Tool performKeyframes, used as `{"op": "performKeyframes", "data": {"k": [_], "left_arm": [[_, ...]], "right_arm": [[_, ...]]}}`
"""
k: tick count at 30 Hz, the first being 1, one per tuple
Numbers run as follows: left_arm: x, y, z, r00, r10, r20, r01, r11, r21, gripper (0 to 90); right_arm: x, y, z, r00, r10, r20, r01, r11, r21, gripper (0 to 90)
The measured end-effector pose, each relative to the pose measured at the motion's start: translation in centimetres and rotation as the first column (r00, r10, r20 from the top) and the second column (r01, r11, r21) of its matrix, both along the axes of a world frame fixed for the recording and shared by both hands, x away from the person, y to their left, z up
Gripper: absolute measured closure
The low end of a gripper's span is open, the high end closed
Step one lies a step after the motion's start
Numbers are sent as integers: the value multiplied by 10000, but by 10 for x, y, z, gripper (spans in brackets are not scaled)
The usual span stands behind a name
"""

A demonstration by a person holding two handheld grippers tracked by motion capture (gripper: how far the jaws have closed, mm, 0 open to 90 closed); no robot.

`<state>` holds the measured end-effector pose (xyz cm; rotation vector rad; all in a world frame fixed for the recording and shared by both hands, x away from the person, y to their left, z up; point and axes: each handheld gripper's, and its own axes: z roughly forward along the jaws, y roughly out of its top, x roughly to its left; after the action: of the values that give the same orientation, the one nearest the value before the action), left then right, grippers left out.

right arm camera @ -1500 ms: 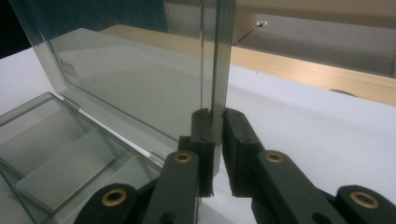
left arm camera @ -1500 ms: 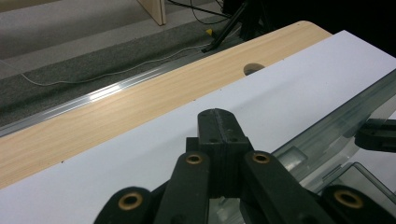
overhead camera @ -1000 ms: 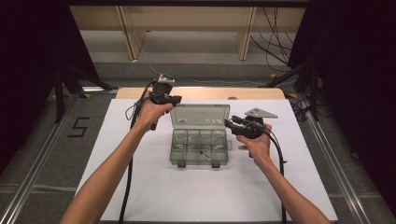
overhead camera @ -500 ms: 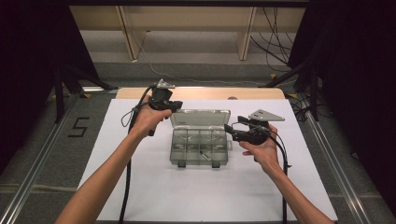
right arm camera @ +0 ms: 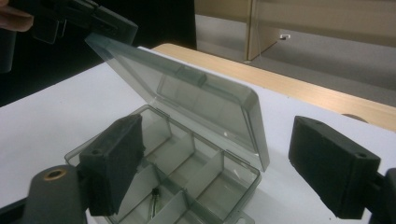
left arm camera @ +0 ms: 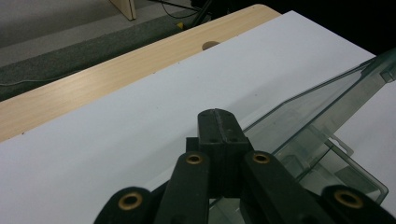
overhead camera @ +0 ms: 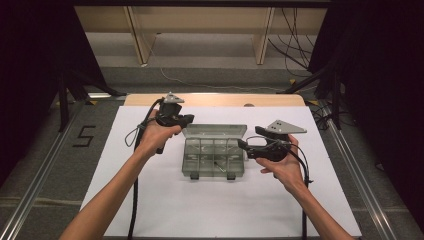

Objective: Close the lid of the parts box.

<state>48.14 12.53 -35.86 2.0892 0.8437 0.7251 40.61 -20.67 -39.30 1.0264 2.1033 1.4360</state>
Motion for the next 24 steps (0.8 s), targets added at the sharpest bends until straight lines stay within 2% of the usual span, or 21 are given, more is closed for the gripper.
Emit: {"op": "performKeyframes", "data": {"k": [1,2,3,4,5,7,12,13,16,19,20,21,22,23,24], "left_arm": [[-1,1,0,10000,-29,17,29,10000,92,895],[-2,0,-2,10000,-17,25,17,10000,-13,895],[-3,0,-2,10000,-44,-39,44,10000,18,895],[-4,0,-3,9999,-89,-86,89,10000,-25,895],[-4,1,-4,9999,-106,-40,106,9999,27,895],[-7,2,-6,9999,-103,19,103,9999,54,895],[-14,2,-8,9998,-203,65,203,9998,-32,895],[-16,2,-9,9995,-321,21,321,9994,-104,895],[-20,2,-9,9994,-350,84,352,9992,-170,895],[-26,1,-12,9988,-487,69,489,9985,-262,895],[-28,0,-14,9986,-532,51,533,9983,-225,895],[-30,0,-15,9985,-548,82,550,9982,-237,895],[-32,0,-17,9980,-637,54,638,9976,-273,895],[-33,0,-18,9979,-648,97,650,9976,-233,895],[-36,0,-20,9974,-708,124,712,9969,-336,895]], "right_arm": [[-2,-1,2,10000,38,-25,-38,10000,-8,179],[-1,-1,1,9996,-12,287,12,10000,-1,179],[-2,-1,2,9996,37,265,-37,10000,-33,177],[-4,-1,3,9999,153,48,-154,9999,63,176],[-4,-2,4,9998,90,149,-89,9999,-77,173],[-6,-2,4,9999,105,2,-104,9999,-70,163],[-10,-3,5,9999,170,25,-169,9997,-152,165],[-10,-4,6,9996,220,151,-216,9995,-239,167],[-12,-3,7,9992,393,55,-392,9990,-229,224],[-12,-3,6,9988,446,182,-441,9987,-248,228],[-12,-4,7,9985,445,325,-431,9982,-405,241],[-13,-3,7,9983,529,234,-520,9979,-375,257],[-13,-3,7,9975,615,348,-603,9976,-328,267],[-14,-3,7,9976,671,172,-664,9971,-384,271],[-13,-2,6,9970,725,256,-715,9968,-350,282]]}}
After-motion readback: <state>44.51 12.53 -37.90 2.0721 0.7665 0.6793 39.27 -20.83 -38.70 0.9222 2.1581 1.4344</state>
